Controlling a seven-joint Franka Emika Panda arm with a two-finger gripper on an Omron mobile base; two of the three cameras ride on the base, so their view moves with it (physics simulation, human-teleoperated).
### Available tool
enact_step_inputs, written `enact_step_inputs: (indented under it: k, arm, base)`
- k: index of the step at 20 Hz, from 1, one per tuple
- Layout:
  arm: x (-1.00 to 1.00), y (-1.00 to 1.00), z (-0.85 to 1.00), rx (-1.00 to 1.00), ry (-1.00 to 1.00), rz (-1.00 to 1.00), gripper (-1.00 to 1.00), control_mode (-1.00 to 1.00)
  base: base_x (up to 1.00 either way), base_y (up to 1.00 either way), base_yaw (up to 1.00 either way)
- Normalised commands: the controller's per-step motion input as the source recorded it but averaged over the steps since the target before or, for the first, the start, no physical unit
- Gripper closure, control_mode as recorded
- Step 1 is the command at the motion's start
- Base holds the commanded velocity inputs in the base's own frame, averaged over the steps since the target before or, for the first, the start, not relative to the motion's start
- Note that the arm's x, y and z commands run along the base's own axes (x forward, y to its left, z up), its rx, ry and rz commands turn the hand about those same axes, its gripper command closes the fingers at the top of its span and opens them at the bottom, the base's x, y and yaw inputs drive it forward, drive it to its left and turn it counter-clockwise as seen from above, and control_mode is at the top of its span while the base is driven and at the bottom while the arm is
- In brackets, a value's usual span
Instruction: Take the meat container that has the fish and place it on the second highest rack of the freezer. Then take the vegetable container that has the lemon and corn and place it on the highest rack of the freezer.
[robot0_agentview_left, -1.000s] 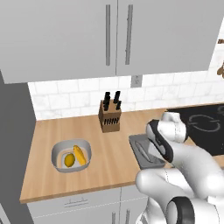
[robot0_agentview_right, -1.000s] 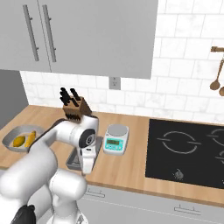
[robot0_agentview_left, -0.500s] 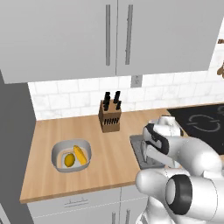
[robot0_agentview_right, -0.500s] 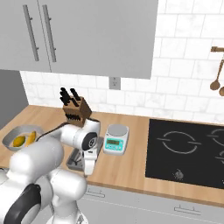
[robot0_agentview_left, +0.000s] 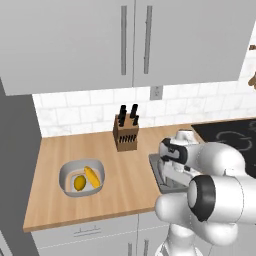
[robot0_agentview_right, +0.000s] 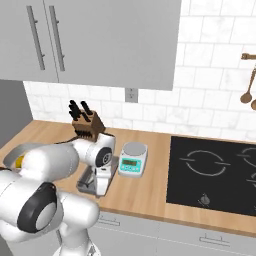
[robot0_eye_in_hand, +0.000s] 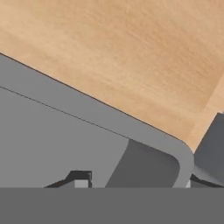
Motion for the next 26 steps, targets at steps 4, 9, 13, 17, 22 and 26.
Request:
enact_step_inputs:
  k: [4, 9, 13, 17, 22, 26]
  arm:
    - [-0.44, 0.0, 0.0, 0.12, -0.04, -0.11, 1.0, -1.0]
    - [-0.71, 0.0, 0.51, -0.04, -0.25, 0.0, 1.0, -1.0]
    - [-0.71, 0.0, 0.98, -0.22, -0.29, 0.17, 1.0, -1.0]
    - [-0.77, 0.0, 0.99, -0.21, -0.33, 0.32, 1.0, -1.0]
    - [-0.46, -0.09, 0.93, -0.02, -0.21, 0.58, 1.0, -1.0]
    - [0.0, -0.21, 0.96, 0.03, -0.05, 0.78, 1.0, -1.0]
  base:
    - [0.0, 0.0, 0.0]
    - [0.0, 0.0, 0.0]
    - [0.0, 0.0, 0.0]
    - [0.0, 0.0, 0.0]
    - [0.0, 0.0, 0.0]
    - [0.0, 0.0, 0.0]
